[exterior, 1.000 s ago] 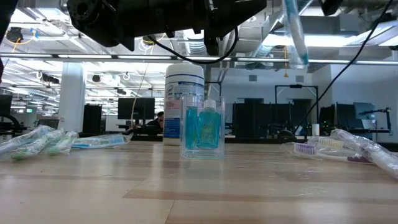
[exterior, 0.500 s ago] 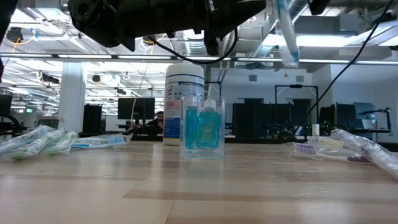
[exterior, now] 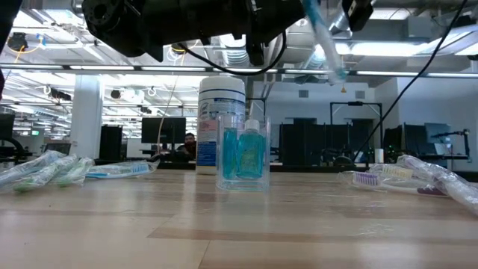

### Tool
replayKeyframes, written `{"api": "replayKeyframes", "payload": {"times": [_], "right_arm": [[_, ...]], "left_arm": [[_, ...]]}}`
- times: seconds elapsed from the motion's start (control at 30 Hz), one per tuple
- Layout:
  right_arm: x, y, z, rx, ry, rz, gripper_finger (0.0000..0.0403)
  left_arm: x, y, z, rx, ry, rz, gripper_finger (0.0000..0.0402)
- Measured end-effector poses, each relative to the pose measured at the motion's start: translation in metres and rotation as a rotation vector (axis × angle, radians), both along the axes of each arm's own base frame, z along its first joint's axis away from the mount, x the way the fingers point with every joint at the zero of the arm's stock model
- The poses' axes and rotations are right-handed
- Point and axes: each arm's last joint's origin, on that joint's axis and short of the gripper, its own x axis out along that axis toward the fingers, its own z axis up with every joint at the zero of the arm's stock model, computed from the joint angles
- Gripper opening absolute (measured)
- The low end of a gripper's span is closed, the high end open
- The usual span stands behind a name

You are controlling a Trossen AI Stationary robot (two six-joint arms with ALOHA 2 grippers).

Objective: Pick & Place toothbrushing station
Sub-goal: Put the right blue mouthwash into the Transparent organizer

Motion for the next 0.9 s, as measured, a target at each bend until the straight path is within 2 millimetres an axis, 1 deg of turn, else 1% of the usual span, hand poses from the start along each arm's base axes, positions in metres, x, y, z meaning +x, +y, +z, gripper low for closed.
{"api": "replayKeyframes", "payload": {"times": [0.1, 0.17, 0.3, 0.43, 0.5, 0.57, 0.7, 0.83, 0.9], "right_arm": [[-0.0001, 0.0003, 0.0012, 0.003, -0.008, 0.013, 0.0000], [-0.0001, 0.0004, 0.0009, 0.002, -0.005, 0.018, 0.0000], [-0.0001, 0.0005, 0.0009, 0.002, -0.005, 0.018, 0.0000], [-0.0002, 0.0005, 0.0008, 0.002, -0.004, 0.018, 0.0000], [-0.0002, 0.0005, 0.0009, 0.002, -0.005, 0.018, 0.0000], [-0.0002, 0.0005, 0.0008, 0.002, -0.004, 0.018, 0.0000], [-0.0002, 0.0005, 0.0008, 0.002, -0.004, 0.018, 0.0000], [-0.0002, 0.0004, 0.0006, 0.000, -0.002, 0.018, 0.0000], [-0.0002, 0.0001, 0.0000, -0.006, 0.004, 0.017, 0.0000]], "left_arm": [[-0.0001, 0.0000, 0.0004, 0.012, -0.008, 0.002, 0.0125], [-0.0001, 0.0000, 0.0004, 0.012, -0.008, 0.002, 0.0112], [-0.0001, 0.0000, 0.0004, 0.012, -0.008, 0.002, 0.0075], [-0.0001, 0.0000, 0.0005, 0.012, -0.008, 0.002, 0.0030], [-0.0001, 0.0000, 0.0005, 0.012, -0.009, 0.002, 0.0015], [-0.0001, 0.0000, 0.0005, 0.012, -0.009, 0.002, 0.0016], [-0.0001, 0.0000, 0.0005, 0.012, -0.009, 0.002, 0.0029], [-0.0001, 0.0000, 0.0005, 0.012, -0.008, 0.002, 0.0014], [-0.0001, 0.0000, 0.0005, 0.010, -0.008, 0.002, 0.0014]]}}
